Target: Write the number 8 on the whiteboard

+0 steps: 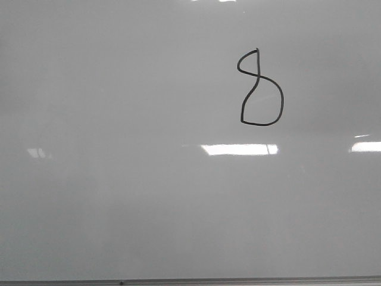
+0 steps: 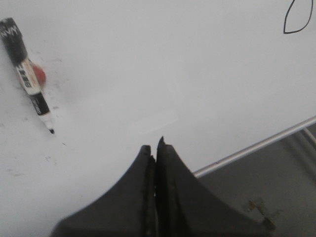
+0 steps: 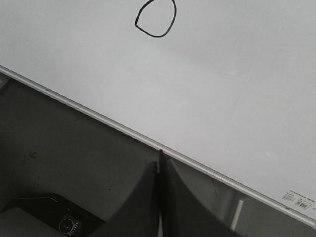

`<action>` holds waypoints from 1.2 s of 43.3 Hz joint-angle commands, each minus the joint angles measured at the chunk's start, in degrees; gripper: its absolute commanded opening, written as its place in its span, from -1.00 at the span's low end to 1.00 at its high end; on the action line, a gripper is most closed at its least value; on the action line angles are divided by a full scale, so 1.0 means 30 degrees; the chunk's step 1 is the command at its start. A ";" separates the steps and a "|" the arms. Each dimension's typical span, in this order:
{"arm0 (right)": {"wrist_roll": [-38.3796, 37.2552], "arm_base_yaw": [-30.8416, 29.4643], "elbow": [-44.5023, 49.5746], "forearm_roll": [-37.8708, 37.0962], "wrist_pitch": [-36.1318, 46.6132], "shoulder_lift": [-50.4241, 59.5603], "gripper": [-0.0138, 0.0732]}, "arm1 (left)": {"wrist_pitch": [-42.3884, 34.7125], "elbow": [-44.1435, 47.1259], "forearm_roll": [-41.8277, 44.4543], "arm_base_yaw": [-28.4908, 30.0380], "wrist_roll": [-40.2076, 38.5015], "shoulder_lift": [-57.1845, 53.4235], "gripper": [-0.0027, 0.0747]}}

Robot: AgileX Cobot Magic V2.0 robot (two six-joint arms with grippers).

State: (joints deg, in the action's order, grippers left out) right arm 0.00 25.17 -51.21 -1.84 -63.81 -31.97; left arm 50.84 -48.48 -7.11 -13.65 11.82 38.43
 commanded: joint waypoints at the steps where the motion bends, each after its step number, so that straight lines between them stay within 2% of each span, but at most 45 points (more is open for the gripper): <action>1: 0.0000 -0.0110 -0.0505 -0.0296 0.1040 -0.0041 -0.93 | -0.2763 0.0240 0.1006 0.0785 0.0333 -0.0786 -0.98; 7: 0.0000 -0.0110 -0.0505 -0.0296 0.1017 -0.0041 -0.93 | -0.6913 0.3135 0.1333 0.2415 0.0333 -0.2940 -0.98; 17: 0.0000 -0.0110 -0.0505 -0.0296 0.1017 -0.0041 -0.93 | -1.1157 0.8404 0.1128 0.3865 0.0294 -0.8257 -0.99; 28: 0.0000 -0.0110 -0.0505 -0.0296 0.1017 -0.0041 -0.93 | -1.3739 1.2542 0.1128 0.4051 -0.0079 -1.2402 -0.99; 34: 0.0000 -0.0110 -0.0505 -0.0296 0.1017 -0.0041 -0.93 | -1.4546 1.4037 0.1664 0.4222 -0.3167 -1.2944 -0.99; 42: 0.0000 -0.0110 -0.0505 -0.0296 0.0997 -0.0041 -0.93 | -1.4686 1.5016 0.2268 0.4981 -0.4270 -1.3231 -0.99; 49: 0.0000 -0.0110 -0.0505 -0.0296 0.0975 -0.0041 -0.93 | -1.5282 1.5584 0.4155 0.4940 -0.6389 -1.3231 -0.99; 52: 0.0000 -0.0110 -0.0505 -0.0296 0.0975 -0.0041 -0.93 | -1.5857 1.5890 0.4195 0.4940 -0.6472 -1.3231 -0.99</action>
State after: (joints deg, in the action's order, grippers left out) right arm 0.00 25.17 -51.21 -1.94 -64.03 -31.97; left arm 10.13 0.02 4.33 1.33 -5.44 -0.34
